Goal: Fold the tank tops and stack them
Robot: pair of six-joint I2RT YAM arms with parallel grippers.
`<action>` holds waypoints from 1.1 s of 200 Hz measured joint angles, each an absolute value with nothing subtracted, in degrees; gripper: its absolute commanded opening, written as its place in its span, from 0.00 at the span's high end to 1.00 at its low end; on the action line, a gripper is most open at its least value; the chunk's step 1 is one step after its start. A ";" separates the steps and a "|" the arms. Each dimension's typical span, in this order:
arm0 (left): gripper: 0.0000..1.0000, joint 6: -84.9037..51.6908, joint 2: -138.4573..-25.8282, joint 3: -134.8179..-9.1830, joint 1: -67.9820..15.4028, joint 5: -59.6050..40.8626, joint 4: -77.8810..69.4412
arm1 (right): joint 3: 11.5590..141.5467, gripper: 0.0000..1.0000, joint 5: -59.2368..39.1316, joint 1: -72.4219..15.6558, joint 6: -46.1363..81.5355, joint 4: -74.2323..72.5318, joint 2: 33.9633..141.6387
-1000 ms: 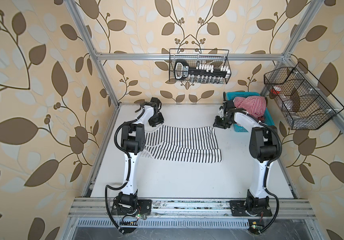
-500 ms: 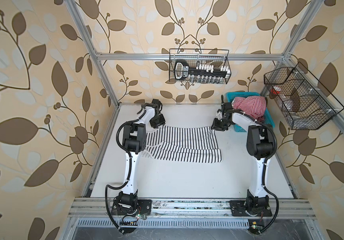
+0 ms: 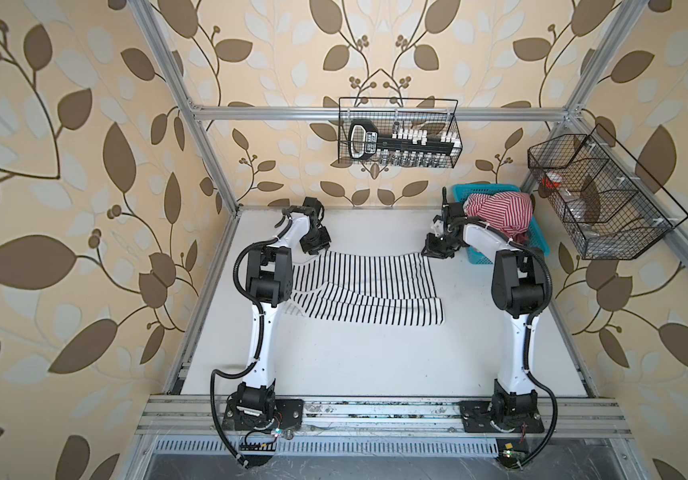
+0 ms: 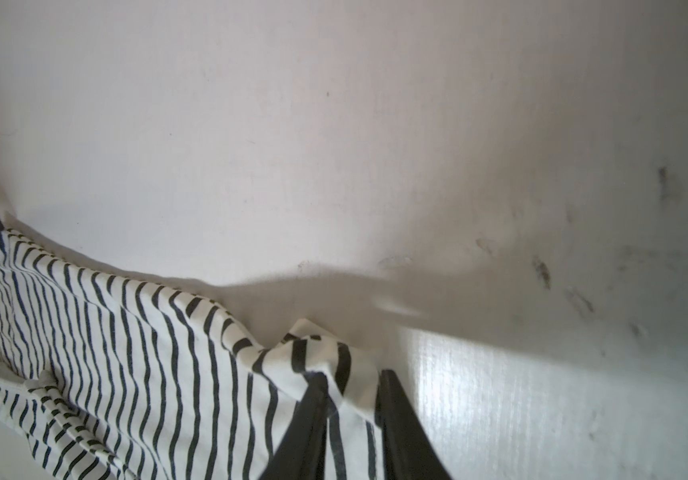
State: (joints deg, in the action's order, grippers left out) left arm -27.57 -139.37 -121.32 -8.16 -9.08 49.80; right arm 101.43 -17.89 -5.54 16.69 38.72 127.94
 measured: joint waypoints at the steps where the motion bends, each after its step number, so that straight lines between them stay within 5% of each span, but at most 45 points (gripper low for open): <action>1: 0.64 -27.55 -139.37 -121.32 -8.16 -9.08 49.80 | 101.45 0.77 -17.96 -5.54 16.71 38.72 127.96; 25: 0.69 -27.59 -139.48 -121.32 -8.16 -9.56 49.65 | 101.65 0.78 -18.76 -5.54 16.71 38.39 129.03; 58: 0.80 -27.49 -139.70 -121.38 -8.16 -10.31 49.41 | 101.69 1.00 -19.25 -5.54 16.80 38.39 130.43; 93: 1.00 -27.44 -139.90 -121.40 -8.16 -10.57 49.32 | 101.75 1.00 -19.33 -5.54 16.86 38.35 130.50; 220: 1.00 -25.69 -131.66 -110.43 -8.16 -10.79 45.56 | 94.24 1.00 -17.17 -5.54 14.68 35.97 118.78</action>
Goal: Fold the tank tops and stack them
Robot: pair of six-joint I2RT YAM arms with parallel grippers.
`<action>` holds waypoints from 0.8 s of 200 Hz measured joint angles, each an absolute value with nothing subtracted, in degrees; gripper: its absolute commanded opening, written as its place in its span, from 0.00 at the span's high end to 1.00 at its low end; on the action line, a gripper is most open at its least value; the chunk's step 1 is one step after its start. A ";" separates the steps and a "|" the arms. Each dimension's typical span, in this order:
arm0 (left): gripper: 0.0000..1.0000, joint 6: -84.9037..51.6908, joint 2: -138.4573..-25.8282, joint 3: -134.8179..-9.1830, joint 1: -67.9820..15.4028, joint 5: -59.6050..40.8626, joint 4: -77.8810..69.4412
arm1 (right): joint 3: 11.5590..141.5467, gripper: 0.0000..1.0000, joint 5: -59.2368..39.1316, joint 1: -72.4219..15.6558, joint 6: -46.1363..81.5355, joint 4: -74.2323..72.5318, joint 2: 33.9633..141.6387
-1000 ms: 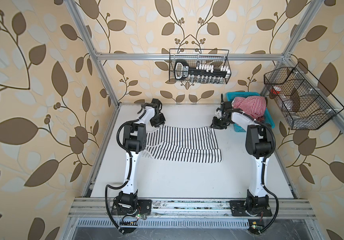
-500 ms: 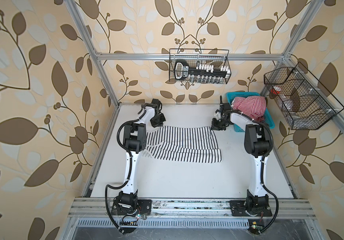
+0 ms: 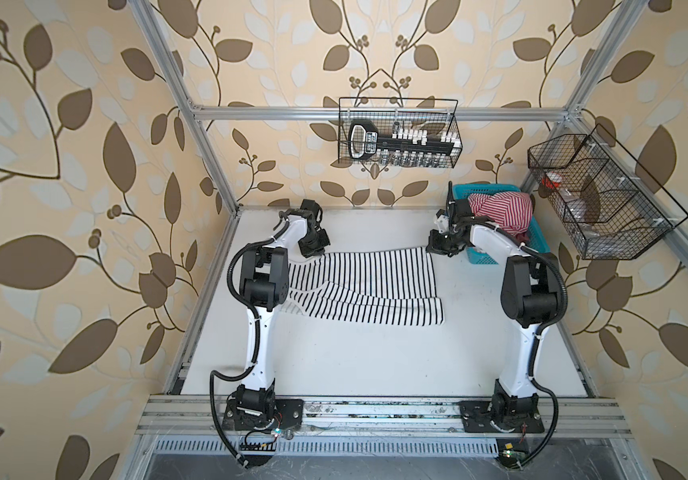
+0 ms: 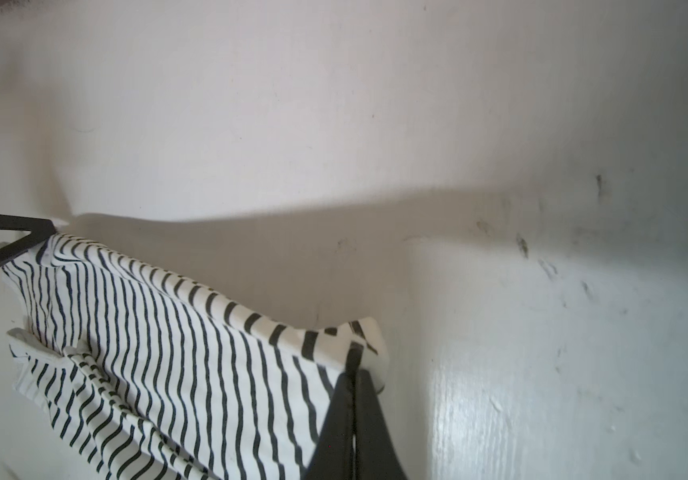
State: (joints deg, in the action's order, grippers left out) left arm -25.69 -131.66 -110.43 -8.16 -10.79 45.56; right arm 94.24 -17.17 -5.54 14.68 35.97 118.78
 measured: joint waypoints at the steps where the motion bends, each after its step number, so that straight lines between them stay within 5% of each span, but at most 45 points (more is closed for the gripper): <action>1: 1.00 -25.67 -131.55 -110.30 -8.19 -10.79 45.52 | 94.11 1.00 -17.17 -5.54 14.68 35.92 118.72; 160: 1.00 -24.25 -117.80 -88.68 -10.52 -9.93 41.67 | 69.21 1.00 -13.89 -5.82 13.43 32.91 102.37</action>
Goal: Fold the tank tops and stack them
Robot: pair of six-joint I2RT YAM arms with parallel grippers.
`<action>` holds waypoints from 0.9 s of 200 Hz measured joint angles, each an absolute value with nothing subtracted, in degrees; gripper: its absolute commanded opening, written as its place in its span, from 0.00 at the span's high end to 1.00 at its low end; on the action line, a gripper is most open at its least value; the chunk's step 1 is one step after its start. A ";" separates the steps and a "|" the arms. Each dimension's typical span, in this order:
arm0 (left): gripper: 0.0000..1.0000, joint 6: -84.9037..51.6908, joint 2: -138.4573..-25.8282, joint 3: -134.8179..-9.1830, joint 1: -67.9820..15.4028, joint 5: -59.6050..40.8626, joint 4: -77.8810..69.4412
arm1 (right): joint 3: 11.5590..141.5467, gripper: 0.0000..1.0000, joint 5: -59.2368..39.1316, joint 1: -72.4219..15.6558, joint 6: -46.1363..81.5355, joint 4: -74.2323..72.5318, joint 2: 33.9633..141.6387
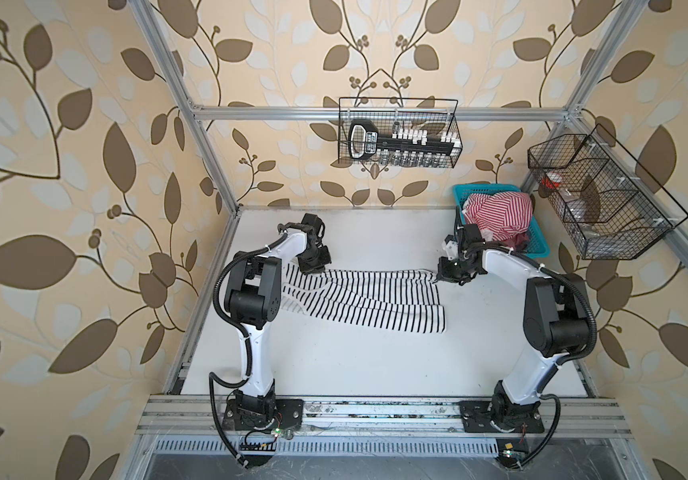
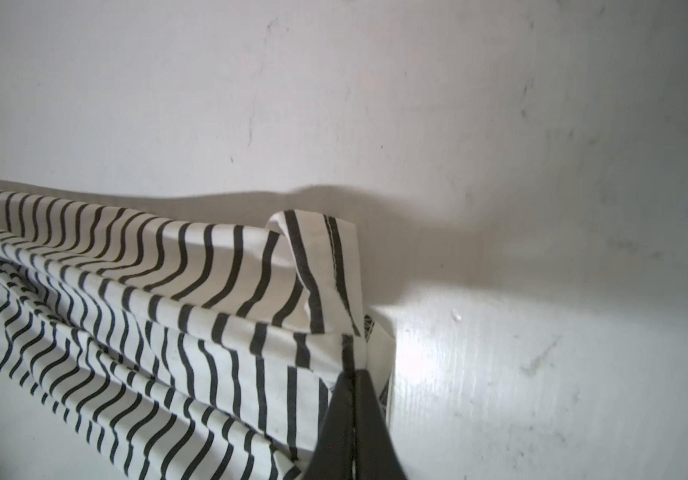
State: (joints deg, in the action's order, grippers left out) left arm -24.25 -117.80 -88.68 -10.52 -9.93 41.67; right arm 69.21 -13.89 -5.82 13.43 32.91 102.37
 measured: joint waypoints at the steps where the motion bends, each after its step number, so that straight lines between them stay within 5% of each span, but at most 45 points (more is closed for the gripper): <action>1: 1.00 -24.25 -117.80 -88.60 -10.52 -9.91 41.69 | 69.08 1.00 -13.89 -5.87 13.43 32.88 102.26; 180: 1.00 -24.43 -115.26 -83.07 -10.52 -7.88 40.47 | 60.27 0.84 -7.11 -11.92 13.43 37.71 95.11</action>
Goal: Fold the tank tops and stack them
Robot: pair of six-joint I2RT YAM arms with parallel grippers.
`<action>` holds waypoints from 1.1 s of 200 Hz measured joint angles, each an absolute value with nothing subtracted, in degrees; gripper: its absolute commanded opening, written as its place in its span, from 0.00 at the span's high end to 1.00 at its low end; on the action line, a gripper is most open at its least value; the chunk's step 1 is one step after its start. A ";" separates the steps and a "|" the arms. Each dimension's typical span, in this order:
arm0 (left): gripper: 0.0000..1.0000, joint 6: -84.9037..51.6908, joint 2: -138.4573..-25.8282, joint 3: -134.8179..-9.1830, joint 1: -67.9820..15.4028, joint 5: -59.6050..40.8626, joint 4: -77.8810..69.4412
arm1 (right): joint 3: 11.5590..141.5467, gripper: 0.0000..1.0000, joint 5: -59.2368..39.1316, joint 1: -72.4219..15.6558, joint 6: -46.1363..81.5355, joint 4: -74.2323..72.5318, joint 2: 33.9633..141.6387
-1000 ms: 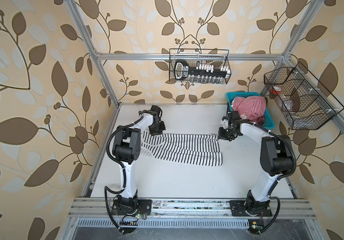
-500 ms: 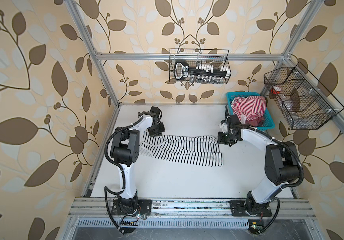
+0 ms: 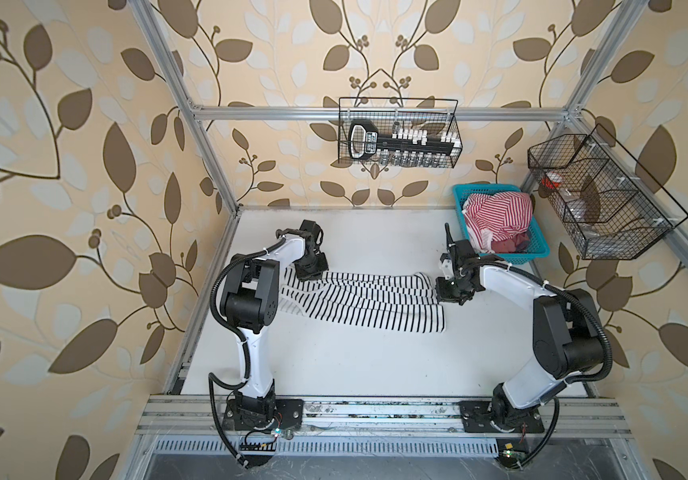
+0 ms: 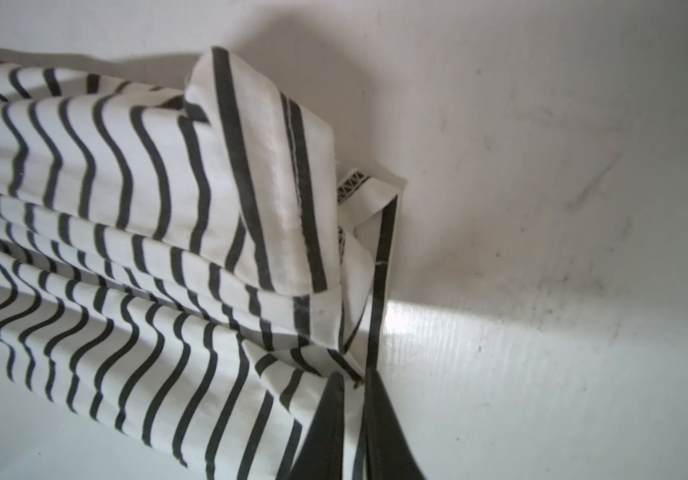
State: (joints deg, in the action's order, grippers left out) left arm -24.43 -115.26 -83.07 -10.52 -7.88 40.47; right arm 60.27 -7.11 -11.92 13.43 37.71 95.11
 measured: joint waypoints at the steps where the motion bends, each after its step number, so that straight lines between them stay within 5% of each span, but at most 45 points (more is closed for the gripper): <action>1: 1.00 -24.43 -115.26 -83.05 -10.52 -7.88 40.47 | 60.27 0.84 -7.05 -11.94 13.43 37.76 95.11; 18: 0.99 -24.43 -115.24 -82.83 -10.52 -7.66 40.58 | 60.25 0.82 -6.35 -12.38 13.43 38.41 95.11; 41: 0.64 -24.16 -115.24 -82.54 -10.52 -7.44 40.80 | 60.27 0.79 -5.63 -12.64 13.58 38.70 95.11; 70: 0.57 -24.71 -115.13 -82.50 -10.52 -7.42 42.06 | 60.80 0.75 -5.32 -12.64 14.04 39.13 95.11; 152: 0.71 -26.87 -108.62 -88.53 -12.14 -7.49 44.69 | 75.88 0.79 -5.91 -16.80 14.28 39.22 100.20; 220: 0.82 -28.80 -115.26 -89.89 -15.79 -11.46 42.89 | 79.07 0.83 -9.52 -20.56 14.28 37.76 109.06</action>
